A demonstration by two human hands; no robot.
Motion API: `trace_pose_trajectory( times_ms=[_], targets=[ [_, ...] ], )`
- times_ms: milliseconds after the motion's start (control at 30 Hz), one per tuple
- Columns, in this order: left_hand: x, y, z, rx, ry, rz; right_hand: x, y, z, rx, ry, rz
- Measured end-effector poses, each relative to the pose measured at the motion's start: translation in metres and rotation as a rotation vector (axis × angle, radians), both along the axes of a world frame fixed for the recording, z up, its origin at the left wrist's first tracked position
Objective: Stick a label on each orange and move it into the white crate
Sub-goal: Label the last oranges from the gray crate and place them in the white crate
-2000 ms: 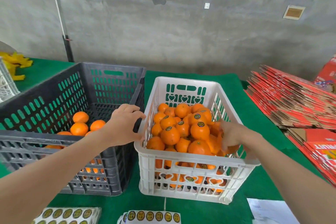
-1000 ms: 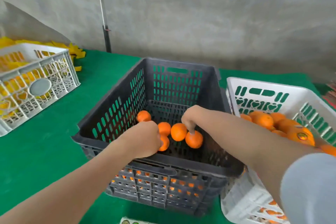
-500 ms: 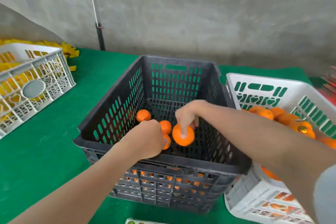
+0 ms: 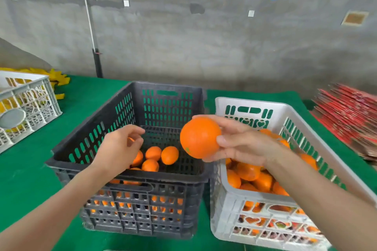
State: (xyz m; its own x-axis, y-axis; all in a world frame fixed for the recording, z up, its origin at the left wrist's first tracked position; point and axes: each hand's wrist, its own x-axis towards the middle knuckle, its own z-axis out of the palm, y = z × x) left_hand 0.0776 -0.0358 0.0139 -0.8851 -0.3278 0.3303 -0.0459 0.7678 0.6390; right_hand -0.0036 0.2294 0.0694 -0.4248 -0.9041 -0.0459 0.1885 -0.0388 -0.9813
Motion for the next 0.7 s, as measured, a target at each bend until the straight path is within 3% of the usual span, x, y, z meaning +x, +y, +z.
trace_pose_trajectory(
  times_ms=[133, 300, 400, 500, 600, 667, 700],
  targets=[
    [0.013, 0.057, 0.025, 0.195, 0.097, -0.167, 0.027, 0.038, -0.017, -0.052, -0.319, -0.068],
    [0.037, 0.131, 0.032, 0.56, -0.01, -0.451, 0.047, 0.078, -0.037, -0.02, -0.346, -0.046],
    [0.053, 0.158, 0.008, 0.593, -0.097, -0.615, 0.06, 0.097, -0.06, -0.069, -0.429, -0.067],
    [0.062, 0.184, -0.033, 0.601, -0.221, -0.62, 0.079, 0.109, -0.095, -0.12, -0.551, -0.132],
    [0.069, 0.208, -0.07, 0.881, -0.285, -0.51, 0.095, 0.115, -0.132, -0.096, -0.637, -0.113],
    [0.073, 0.211, -0.085, 0.959, -0.283, -0.438, 0.097, 0.12, -0.149, 0.006, -0.581, -0.132],
    [0.074, 0.209, -0.091, 0.967, -0.294, -0.401, 0.096, 0.122, -0.156, 0.117, -0.465, -0.164]
  ],
)
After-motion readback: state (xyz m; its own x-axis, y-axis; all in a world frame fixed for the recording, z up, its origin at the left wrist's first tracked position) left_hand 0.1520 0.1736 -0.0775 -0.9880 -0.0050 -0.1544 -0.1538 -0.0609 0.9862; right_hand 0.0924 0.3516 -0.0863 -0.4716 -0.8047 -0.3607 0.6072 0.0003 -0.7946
